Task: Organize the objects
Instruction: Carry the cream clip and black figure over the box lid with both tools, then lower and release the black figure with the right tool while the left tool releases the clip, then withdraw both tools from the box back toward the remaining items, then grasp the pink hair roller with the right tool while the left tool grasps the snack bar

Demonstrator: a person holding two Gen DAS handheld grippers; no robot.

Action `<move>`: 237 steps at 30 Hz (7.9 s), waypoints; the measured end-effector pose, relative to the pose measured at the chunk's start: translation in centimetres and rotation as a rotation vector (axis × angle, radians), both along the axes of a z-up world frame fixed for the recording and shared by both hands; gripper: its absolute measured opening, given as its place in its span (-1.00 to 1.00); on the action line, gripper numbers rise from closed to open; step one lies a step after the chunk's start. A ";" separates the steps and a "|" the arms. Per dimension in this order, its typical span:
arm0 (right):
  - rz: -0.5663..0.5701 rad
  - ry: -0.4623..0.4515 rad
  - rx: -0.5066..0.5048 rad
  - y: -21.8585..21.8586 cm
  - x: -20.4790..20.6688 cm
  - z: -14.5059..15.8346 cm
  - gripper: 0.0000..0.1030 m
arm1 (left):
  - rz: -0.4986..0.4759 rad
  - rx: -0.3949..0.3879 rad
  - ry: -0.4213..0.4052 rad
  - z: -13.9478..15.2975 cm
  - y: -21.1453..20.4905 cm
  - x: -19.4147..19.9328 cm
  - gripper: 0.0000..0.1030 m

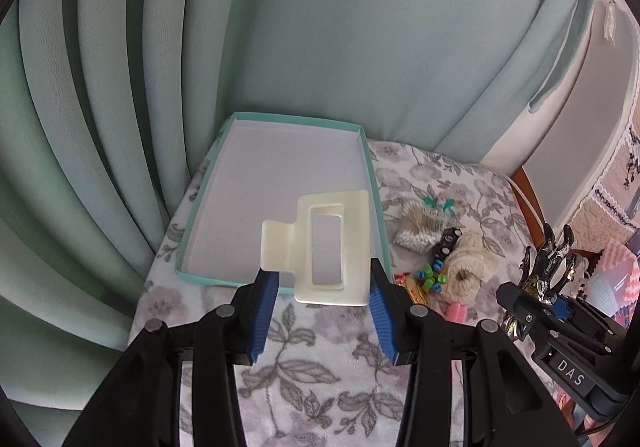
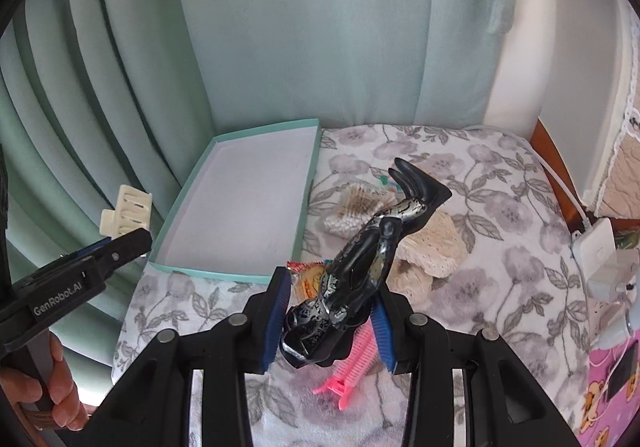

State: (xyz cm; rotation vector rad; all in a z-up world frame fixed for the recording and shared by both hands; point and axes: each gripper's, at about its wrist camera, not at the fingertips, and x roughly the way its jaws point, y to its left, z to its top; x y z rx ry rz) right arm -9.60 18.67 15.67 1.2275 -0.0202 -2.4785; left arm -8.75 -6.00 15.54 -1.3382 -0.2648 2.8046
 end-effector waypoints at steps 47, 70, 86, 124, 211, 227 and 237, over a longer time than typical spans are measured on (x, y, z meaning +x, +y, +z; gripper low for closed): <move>0.290 -0.182 0.254 -18.5 -16.3 -8.1 -0.20 | 0.082 0.020 -0.237 -9.8 -9.3 -16.1 -0.12; 0.278 -0.207 0.232 -16.6 -17.1 -7.8 0.21 | 0.082 0.002 -0.247 -10.5 -8.1 -16.8 -0.13; 0.256 -0.171 0.181 -14.7 -15.1 -4.5 0.44 | 0.107 -0.022 -0.208 -7.1 -7.7 -15.4 0.06; 0.107 -0.099 0.089 -7.9 -12.0 -0.2 1.00 | 0.159 -0.083 -0.067 -2.2 -5.7 -9.6 1.00; -0.081 -0.194 0.137 2.4 0.8 -13.3 0.79 | -0.143 0.067 -0.319 -12.2 10.7 -4.3 0.77; -0.109 -0.188 0.103 3.6 0.9 -12.7 0.32 | -0.196 0.079 -0.326 -12.2 12.2 -5.0 0.16; -0.066 -0.218 0.025 3.4 1.9 -12.1 -0.29 | -0.208 0.129 -0.334 -11.9 12.3 -4.7 -0.29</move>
